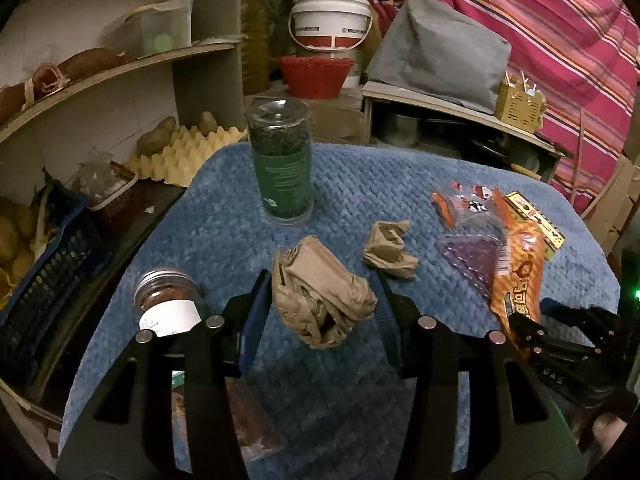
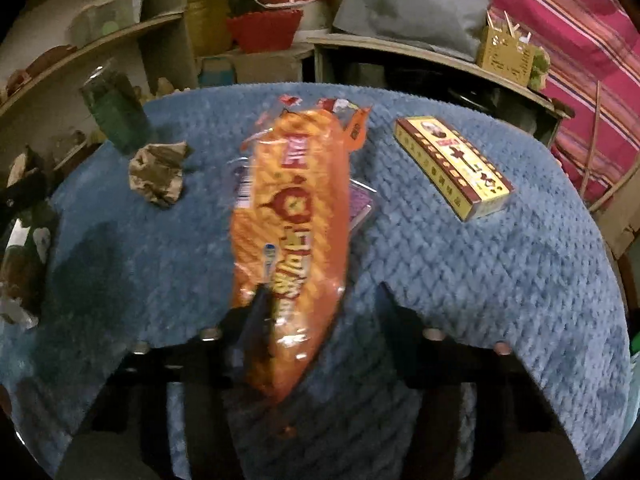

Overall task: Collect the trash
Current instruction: 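Grasp the beige crumpled cloth with the left tool while the right tool grasps the long orange snack bag, then carry the beige cloth and orange snack bag over the light blue basket with both tools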

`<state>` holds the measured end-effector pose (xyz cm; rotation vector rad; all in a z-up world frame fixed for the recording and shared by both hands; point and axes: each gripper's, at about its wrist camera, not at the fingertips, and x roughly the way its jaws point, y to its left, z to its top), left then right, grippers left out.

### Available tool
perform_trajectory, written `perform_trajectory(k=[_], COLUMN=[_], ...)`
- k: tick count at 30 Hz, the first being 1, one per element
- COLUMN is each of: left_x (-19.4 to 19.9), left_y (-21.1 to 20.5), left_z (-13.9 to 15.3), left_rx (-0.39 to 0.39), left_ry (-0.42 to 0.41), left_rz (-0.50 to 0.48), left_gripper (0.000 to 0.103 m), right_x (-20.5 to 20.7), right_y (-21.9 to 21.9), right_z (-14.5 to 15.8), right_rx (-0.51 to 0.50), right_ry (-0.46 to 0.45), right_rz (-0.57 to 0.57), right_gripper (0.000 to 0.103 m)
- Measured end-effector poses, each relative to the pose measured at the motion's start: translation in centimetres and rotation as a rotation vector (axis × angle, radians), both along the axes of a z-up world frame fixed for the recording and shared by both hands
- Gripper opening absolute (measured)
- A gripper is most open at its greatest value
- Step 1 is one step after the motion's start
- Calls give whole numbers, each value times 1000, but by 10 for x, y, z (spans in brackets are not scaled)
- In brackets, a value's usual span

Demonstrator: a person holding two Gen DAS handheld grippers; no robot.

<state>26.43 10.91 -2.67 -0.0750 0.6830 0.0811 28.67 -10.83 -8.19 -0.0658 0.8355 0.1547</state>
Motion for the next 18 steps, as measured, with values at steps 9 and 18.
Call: perform_trajectory(k=[9,18], left_x=[-11,-20], left_y=[-14,-48], left_z=[3,12], left_rx=[0,-16], left_ry=[-13,-43], left_rz=[-29,-76], left_gripper=[49,49], right_x=[-30,-76], right_y=[-27,-115], right_z=[27,63], right_rx=[61,112], right_ry=[-85,-150], right_rz=[-14,-168], right_gripper=[17,17])
